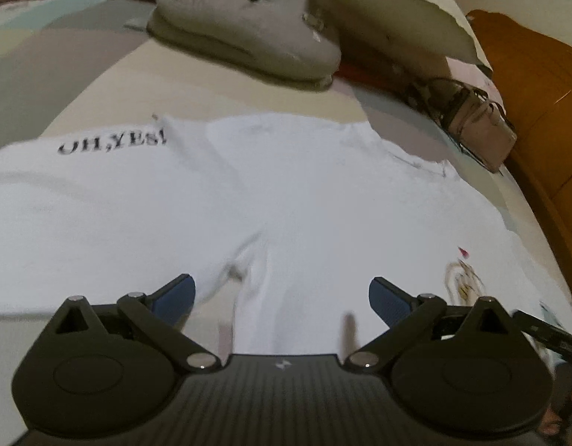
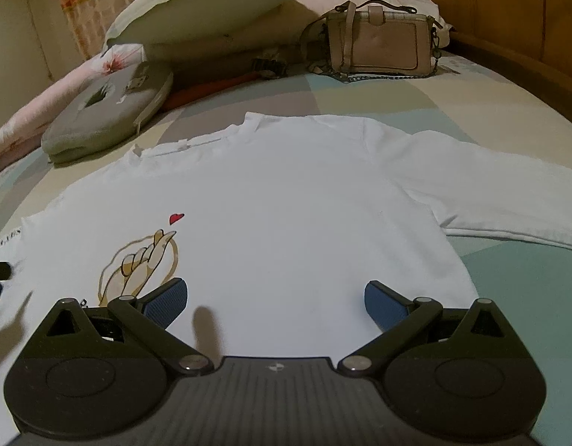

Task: Fold clothes

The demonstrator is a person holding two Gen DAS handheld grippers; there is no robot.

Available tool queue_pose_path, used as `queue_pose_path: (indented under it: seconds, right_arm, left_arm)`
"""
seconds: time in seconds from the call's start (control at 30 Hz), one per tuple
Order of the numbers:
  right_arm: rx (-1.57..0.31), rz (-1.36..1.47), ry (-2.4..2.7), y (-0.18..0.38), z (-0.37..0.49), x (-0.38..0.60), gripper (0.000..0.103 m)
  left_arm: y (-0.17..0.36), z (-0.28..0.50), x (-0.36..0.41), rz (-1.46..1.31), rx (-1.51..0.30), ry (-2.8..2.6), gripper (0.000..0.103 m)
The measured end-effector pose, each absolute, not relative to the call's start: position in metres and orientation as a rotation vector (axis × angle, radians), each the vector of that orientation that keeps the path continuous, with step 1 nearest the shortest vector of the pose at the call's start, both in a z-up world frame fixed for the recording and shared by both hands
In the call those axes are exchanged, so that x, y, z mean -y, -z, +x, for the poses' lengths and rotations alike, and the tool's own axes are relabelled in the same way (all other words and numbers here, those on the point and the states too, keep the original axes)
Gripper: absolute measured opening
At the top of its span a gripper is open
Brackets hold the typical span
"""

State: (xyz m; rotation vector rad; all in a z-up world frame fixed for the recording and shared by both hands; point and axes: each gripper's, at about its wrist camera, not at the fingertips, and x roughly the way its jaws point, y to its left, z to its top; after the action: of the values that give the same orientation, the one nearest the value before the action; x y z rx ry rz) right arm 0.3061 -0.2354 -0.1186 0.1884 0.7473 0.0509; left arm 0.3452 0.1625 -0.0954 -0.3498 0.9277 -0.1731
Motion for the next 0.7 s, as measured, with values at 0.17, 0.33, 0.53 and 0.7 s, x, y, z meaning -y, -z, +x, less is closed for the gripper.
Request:
queue_pose_path:
  seconds: [0.17, 0.33, 0.53, 0.7]
  right_arm:
    - [-0.754, 0.124, -0.059, 0.119, 0.304, 0.224, 0.103]
    - [-0.756, 0.084, -0.076, 0.121, 0.303, 0.216, 0.103]
    - [-0.754, 0.014, -0.069, 0.124, 0.303, 0.207, 0.103]
    - [-0.752, 0.016, -0.07, 0.125, 0.304, 0.208, 0.103]
  left_arm:
    - [0.064, 0.365, -0.177, -0.216, -0.824, 0.073, 0.099]
    - [0.079, 0.417, -0.196, -0.28, -0.834, 0.017, 0.099]
    - [0.104, 0.446, -0.205, -0.273, -0.809, -0.054, 0.099]
    - [0.1, 0.445, -0.225, -0.278, -0.785, -0.198, 0.099]
